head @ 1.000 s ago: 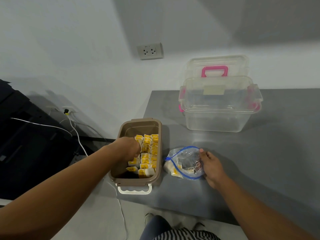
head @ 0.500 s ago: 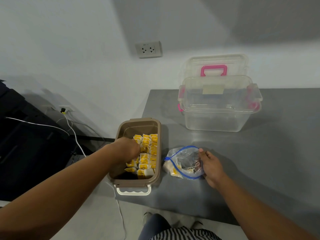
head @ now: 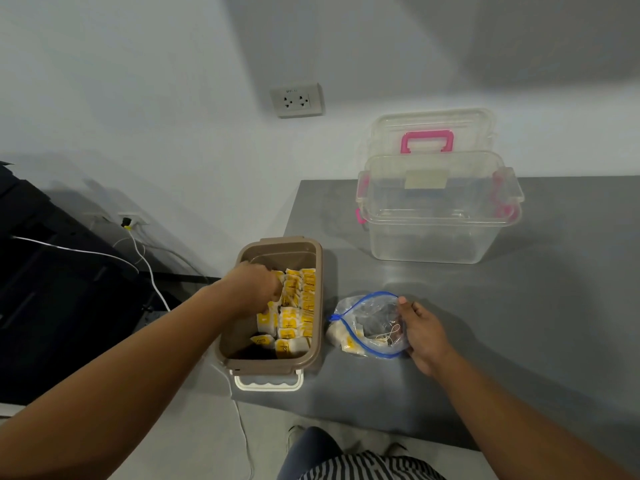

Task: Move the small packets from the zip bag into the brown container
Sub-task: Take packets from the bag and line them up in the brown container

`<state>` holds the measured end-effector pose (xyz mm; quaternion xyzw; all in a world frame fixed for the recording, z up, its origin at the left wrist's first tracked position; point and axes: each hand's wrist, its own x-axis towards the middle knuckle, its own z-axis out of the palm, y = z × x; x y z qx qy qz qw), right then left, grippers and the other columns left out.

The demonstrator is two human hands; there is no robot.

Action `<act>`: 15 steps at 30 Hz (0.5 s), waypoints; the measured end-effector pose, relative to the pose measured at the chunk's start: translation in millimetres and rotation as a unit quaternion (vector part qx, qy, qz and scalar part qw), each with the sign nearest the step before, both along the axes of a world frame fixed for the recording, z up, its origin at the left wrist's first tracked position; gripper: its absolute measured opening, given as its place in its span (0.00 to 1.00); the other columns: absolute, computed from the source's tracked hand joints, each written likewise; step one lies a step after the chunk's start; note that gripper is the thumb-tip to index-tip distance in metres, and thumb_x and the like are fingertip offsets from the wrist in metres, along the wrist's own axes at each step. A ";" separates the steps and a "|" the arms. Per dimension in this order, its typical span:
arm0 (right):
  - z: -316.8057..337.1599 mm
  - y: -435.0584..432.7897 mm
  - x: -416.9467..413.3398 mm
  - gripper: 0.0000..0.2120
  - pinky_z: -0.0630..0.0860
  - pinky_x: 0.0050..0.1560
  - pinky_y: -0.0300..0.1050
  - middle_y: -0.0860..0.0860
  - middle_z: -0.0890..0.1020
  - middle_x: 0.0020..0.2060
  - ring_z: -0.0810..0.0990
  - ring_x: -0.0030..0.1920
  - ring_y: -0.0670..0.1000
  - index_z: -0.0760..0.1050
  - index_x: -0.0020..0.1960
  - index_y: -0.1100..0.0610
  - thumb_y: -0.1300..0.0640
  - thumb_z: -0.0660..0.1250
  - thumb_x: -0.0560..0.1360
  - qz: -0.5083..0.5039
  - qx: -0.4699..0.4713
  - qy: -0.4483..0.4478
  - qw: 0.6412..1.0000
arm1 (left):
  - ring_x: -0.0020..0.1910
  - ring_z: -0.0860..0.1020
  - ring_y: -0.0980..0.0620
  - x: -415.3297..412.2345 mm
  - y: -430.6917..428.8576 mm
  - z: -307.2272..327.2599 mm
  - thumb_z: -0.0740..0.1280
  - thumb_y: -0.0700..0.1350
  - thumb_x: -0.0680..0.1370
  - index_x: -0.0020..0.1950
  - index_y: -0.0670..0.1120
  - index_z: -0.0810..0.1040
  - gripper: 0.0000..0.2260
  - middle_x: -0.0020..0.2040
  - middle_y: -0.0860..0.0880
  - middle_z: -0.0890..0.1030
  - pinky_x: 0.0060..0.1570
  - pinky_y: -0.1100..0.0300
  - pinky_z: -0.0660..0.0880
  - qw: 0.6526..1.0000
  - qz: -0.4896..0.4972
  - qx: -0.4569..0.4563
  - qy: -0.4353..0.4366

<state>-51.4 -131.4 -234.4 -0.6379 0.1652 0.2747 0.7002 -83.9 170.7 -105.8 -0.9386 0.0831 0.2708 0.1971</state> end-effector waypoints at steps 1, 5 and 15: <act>-0.7 0.4 0.4 0.16 0.81 0.46 0.54 0.56 0.86 0.49 0.85 0.48 0.59 0.79 0.56 0.57 0.45 0.63 0.82 0.000 0.001 0.001 1.000 | 0.60 0.78 0.50 0.9 0.6 3.4 0.70 0.50 0.77 0.64 0.55 0.79 0.15 0.60 0.53 0.81 0.56 0.55 0.73 1.000 0.006 -0.010 -0.007; -2.8 0.7 2.4 0.16 0.81 0.53 0.58 0.56 0.86 0.49 0.85 0.50 0.60 0.79 0.56 0.58 0.46 0.63 0.82 -0.005 0.007 0.003 1.000 | 0.54 0.79 0.53 -1.5 -8.1 20.9 0.68 0.49 0.79 0.61 0.54 0.80 0.11 0.56 0.53 0.82 0.55 0.57 0.76 0.991 0.060 -0.094 -0.072; -7.3 -2.4 1.4 0.15 0.81 0.42 0.49 0.59 0.83 0.40 0.83 0.38 0.54 0.77 0.48 0.62 0.51 0.63 0.83 -0.020 0.059 -0.018 0.998 | 0.44 0.81 0.60 -3.1 -121.1 28.1 0.71 0.46 0.77 0.50 0.51 0.83 0.03 0.45 0.55 0.84 0.48 0.66 0.76 0.875 0.120 -0.421 -0.206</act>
